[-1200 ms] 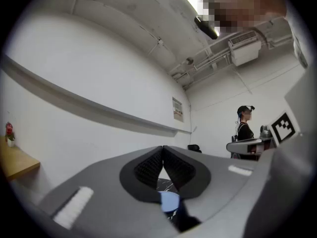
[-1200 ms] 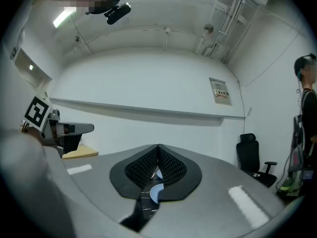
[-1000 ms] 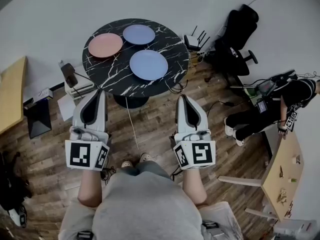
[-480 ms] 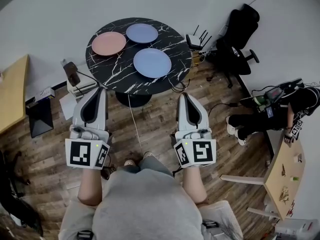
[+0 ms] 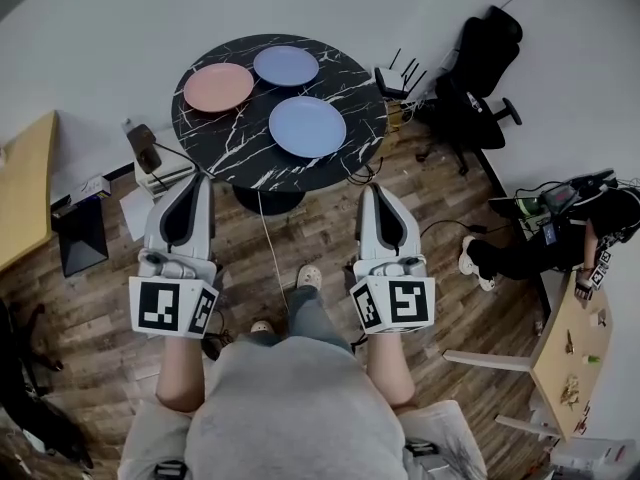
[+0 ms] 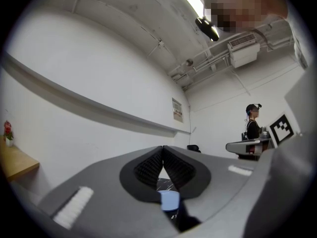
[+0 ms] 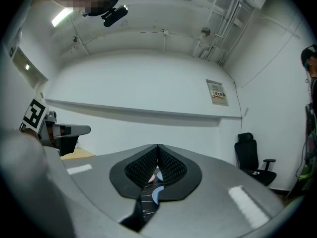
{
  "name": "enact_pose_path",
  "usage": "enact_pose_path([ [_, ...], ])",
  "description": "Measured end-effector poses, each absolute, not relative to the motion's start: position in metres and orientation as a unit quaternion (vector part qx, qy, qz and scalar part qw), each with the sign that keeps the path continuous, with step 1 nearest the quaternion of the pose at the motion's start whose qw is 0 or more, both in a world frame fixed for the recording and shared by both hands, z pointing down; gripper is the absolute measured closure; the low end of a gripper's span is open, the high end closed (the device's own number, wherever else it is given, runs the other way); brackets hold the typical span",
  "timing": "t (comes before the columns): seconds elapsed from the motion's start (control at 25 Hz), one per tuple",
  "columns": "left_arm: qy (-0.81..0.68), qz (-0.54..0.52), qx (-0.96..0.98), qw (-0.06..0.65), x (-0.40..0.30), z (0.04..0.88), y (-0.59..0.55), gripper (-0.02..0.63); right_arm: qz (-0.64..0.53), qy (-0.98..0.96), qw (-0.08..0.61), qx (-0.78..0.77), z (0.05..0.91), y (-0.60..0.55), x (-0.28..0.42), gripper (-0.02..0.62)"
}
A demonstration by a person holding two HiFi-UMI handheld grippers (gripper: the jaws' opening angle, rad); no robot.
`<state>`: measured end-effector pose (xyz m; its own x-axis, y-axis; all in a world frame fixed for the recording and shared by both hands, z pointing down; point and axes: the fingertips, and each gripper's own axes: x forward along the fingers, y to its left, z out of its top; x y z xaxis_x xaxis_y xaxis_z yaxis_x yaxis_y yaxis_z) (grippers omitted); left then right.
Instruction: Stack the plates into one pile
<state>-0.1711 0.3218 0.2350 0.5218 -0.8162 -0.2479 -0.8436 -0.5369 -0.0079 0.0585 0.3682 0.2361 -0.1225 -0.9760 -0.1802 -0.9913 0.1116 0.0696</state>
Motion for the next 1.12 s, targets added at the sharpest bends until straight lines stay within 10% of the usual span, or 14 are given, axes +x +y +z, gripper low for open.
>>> enact_pose_path([
  [1.12,0.539,0.11,-0.832,0.068,-0.054,0.218,0.13,0.546,0.093,0.798,0.054,-0.593,0.217,0.144,0.173,0.592],
])
